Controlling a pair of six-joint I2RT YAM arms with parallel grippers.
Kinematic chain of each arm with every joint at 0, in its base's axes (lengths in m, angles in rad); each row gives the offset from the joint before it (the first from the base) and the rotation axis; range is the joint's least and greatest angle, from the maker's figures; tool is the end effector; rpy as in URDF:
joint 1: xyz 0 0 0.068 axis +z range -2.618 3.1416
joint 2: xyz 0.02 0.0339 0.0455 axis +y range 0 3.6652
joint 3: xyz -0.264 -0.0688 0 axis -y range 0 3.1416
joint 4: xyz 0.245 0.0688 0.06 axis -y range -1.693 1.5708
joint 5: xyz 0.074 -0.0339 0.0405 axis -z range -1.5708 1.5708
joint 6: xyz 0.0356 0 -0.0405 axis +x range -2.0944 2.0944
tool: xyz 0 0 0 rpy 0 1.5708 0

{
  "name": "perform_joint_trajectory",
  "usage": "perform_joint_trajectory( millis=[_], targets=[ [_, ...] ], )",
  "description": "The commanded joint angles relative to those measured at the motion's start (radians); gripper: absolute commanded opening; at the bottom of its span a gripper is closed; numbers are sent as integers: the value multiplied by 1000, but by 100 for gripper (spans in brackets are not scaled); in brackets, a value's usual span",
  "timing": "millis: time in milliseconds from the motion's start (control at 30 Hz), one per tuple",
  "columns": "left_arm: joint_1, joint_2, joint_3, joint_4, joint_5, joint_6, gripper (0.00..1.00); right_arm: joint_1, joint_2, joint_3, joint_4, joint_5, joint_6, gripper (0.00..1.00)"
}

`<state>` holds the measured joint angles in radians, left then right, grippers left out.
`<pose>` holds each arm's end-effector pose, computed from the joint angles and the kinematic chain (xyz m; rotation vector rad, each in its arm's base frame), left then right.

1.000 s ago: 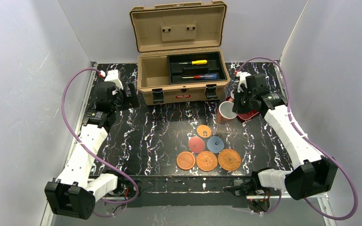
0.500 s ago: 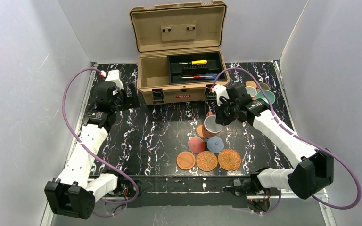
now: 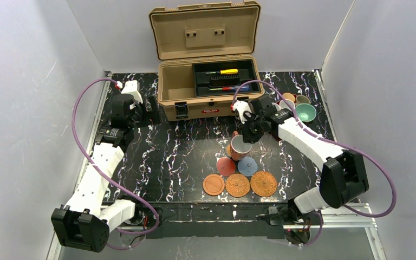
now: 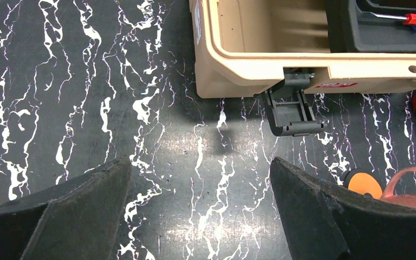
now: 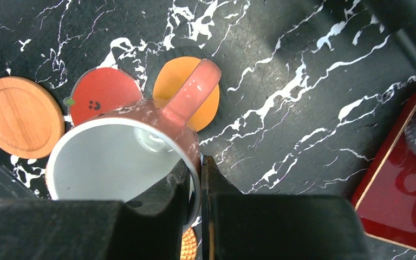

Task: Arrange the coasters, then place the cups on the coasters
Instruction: Place the cup on the coaster.

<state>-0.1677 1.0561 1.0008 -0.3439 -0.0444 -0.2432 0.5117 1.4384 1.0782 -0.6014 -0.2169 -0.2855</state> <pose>0.2358 -0.0383 0.3471 -0.1037 1.9737 -0.2245 0.2559 0.1525 0.2558 -1.0647 2.3043 0.3645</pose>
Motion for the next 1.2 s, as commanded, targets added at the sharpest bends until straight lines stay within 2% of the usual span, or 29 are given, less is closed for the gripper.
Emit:
perform_joint_trajectory(
  millis=[0, 1167],
  targets=[
    [-6, -10, -12, 3, 6, 10, 98, 1, 7, 94, 42, -24, -58, 1],
    [-7, -5, -14, 11, 18, 10, 98, 2, 169, 206, -14, -18, -121, 1]
  ],
)
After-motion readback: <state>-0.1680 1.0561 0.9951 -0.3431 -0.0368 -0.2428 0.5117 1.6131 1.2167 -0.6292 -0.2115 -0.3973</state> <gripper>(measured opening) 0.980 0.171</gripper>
